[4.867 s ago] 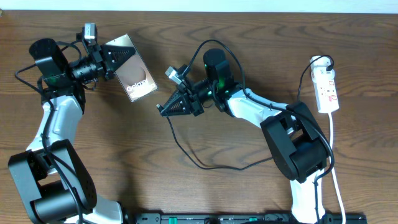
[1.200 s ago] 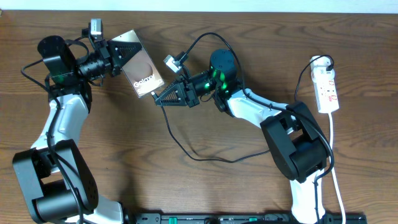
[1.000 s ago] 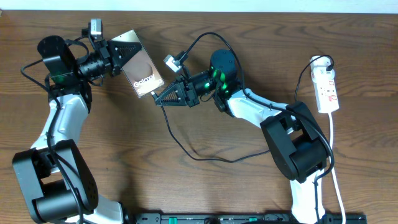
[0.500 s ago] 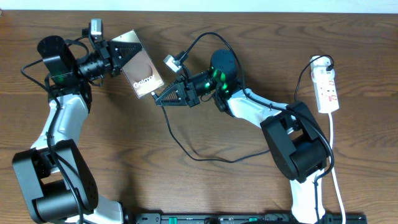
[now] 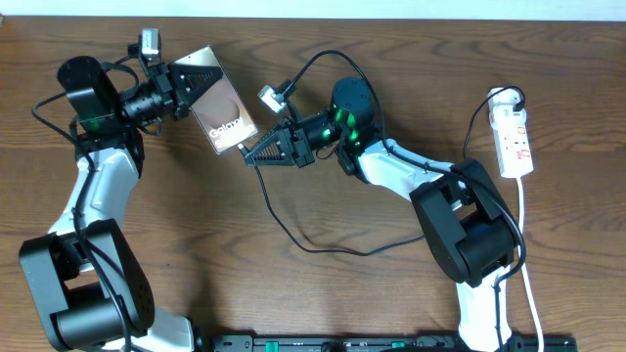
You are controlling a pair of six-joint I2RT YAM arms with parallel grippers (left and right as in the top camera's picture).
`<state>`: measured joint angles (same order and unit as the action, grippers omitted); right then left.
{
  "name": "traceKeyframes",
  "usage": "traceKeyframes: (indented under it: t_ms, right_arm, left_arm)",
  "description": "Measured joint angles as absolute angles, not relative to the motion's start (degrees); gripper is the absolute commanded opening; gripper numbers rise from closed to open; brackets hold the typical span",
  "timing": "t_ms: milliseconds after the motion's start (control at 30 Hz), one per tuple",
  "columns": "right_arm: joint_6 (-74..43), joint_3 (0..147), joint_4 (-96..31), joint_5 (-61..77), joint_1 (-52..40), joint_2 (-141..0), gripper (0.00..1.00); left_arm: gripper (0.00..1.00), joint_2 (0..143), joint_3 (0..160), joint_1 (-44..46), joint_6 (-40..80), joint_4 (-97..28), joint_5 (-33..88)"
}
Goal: Plug charger to phone and switch on socket
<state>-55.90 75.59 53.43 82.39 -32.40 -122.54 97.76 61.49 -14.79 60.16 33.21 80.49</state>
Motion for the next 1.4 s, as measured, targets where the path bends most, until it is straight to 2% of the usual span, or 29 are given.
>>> traceKeyframes:
  t_ms: [500,867,1400]
  right_arm:
    - [-62.2,75.6,53.5,80.9,-32.4,-122.5,0.01]
    - [-68.4,75.4,59.8,80.7,-32.4,-122.5,0.01]
    - [-69.8,75.3,59.9,79.4,-32.4,-122.5,0.01]
  left_arm:
    - [0.07,97.8,61.5,-14.4,59.7,34.8,79.6]
    - [0.07,97.8,61.5,-14.3,60.2,35.0,79.2]
    - [0.08,97.8,61.5,-14.2,59.9,35.0,79.2]
